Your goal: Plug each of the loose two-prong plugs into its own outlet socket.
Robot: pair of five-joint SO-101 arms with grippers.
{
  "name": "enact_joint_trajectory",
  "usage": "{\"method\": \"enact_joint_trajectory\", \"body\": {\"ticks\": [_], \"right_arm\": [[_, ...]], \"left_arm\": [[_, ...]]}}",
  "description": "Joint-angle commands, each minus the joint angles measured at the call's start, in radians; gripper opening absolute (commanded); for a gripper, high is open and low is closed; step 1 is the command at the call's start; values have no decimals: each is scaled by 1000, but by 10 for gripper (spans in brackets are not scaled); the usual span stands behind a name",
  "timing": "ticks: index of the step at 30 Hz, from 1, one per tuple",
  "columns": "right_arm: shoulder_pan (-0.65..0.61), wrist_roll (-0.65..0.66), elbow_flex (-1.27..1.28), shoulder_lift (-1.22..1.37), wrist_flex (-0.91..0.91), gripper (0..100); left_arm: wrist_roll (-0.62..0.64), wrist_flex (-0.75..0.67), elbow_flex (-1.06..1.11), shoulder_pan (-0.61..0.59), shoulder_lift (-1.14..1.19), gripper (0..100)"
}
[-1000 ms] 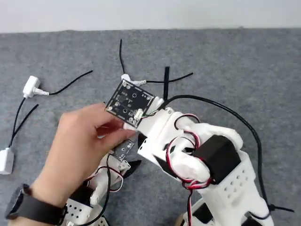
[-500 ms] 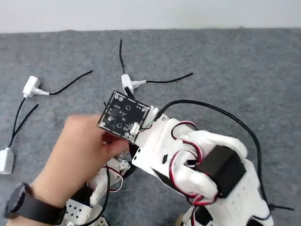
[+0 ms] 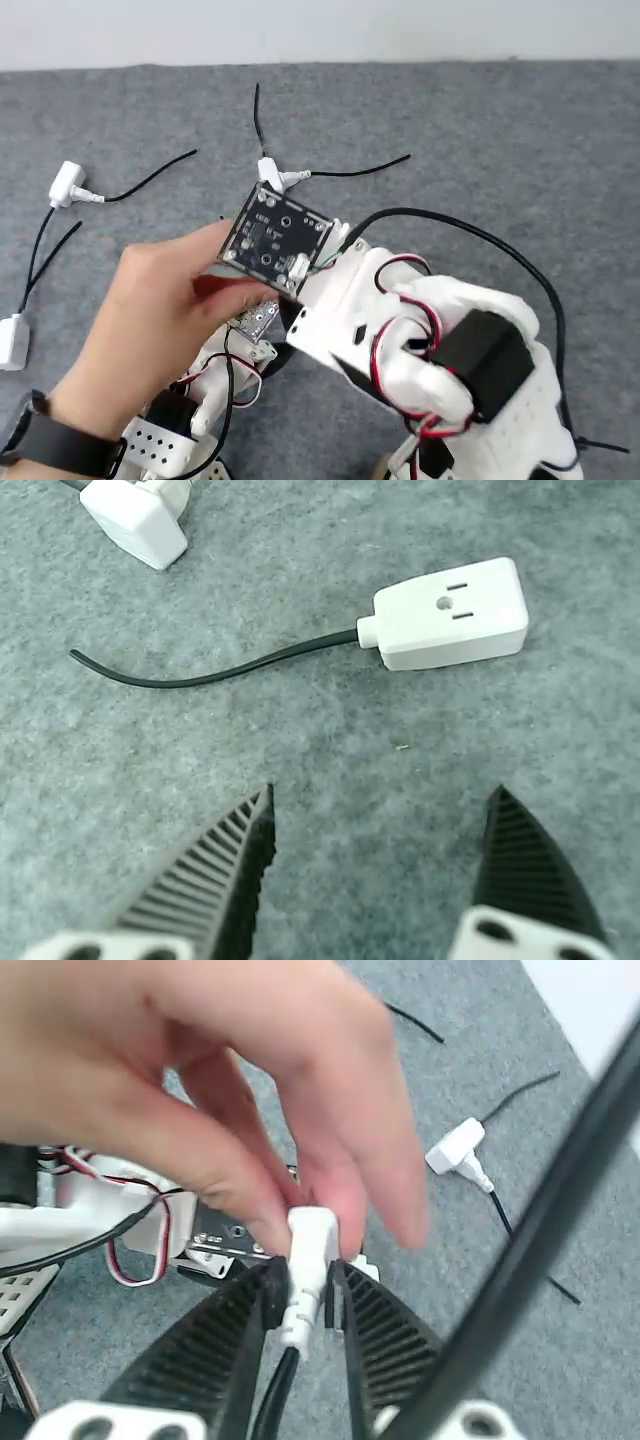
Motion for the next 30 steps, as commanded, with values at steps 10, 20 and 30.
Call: {"method": "enact_joint_trajectory", "body": {"ticks": [10, 20, 30], "right_arm": [[12, 15, 18, 10, 21, 61], [12, 14, 61, -1, -18, 61], [13, 15, 55, -2, -18, 9]], "left_arm": [[-6, 0, -10, -5, -8, 316], [-6, 0, -10, -5, -8, 316], [-6, 0, -10, -5, -8, 316]]}}
